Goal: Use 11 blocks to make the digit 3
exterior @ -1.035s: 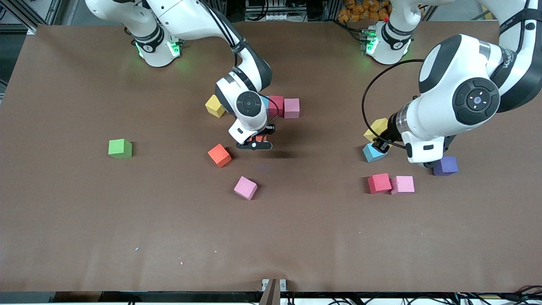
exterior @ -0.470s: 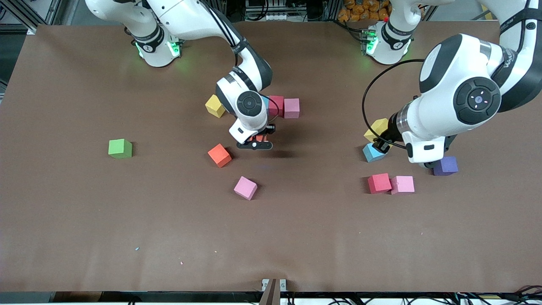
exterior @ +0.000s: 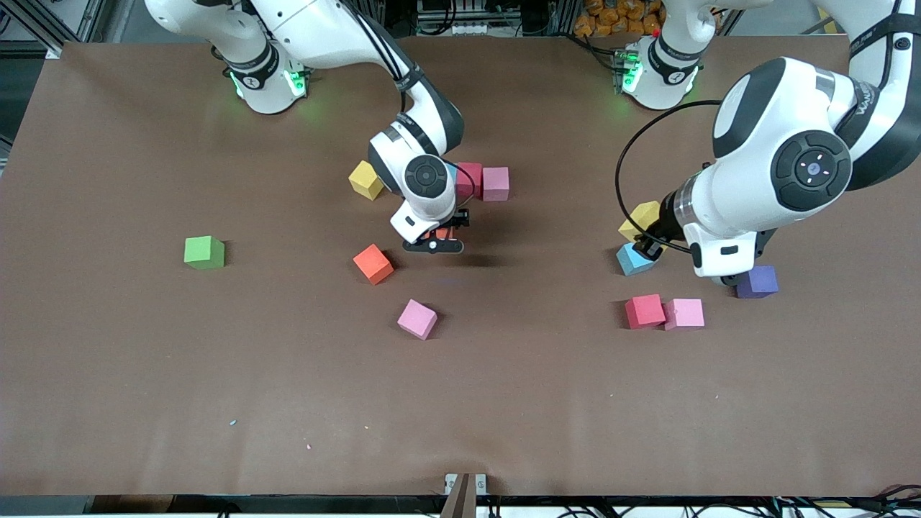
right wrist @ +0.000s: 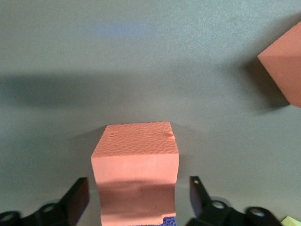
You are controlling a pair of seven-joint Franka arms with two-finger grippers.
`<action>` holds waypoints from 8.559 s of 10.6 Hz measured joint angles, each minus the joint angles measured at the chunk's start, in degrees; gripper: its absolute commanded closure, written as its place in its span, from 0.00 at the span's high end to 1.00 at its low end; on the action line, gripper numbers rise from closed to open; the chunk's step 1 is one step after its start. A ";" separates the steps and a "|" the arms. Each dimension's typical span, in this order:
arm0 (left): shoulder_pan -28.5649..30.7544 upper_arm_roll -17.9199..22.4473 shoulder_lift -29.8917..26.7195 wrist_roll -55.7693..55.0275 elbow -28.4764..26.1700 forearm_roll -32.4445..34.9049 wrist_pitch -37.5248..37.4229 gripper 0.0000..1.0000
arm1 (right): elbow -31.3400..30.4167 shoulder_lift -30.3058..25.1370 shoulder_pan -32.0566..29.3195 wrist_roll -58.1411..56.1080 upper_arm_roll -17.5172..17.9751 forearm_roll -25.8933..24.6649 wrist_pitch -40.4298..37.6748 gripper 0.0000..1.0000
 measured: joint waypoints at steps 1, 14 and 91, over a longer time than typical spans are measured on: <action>0.00 0.00 0.00 0.00 0.00 0.00 0.00 0.00 | 0.13 0.00 -0.01 0.01 -0.02 0.00 0.01 1.00; -3.44 -0.64 1.37 -13.92 -1.10 -0.82 2.79 0.00 | 6.58 -0.79 -6.13 -26.14 -4.10 -10.04 -12.50 1.00; -24.05 -0.14 6.28 -49.80 -12.27 15.23 26.22 1.00 | 3.77 -2.21 -11.37 -11.60 -3.31 3.55 -8.80 0.00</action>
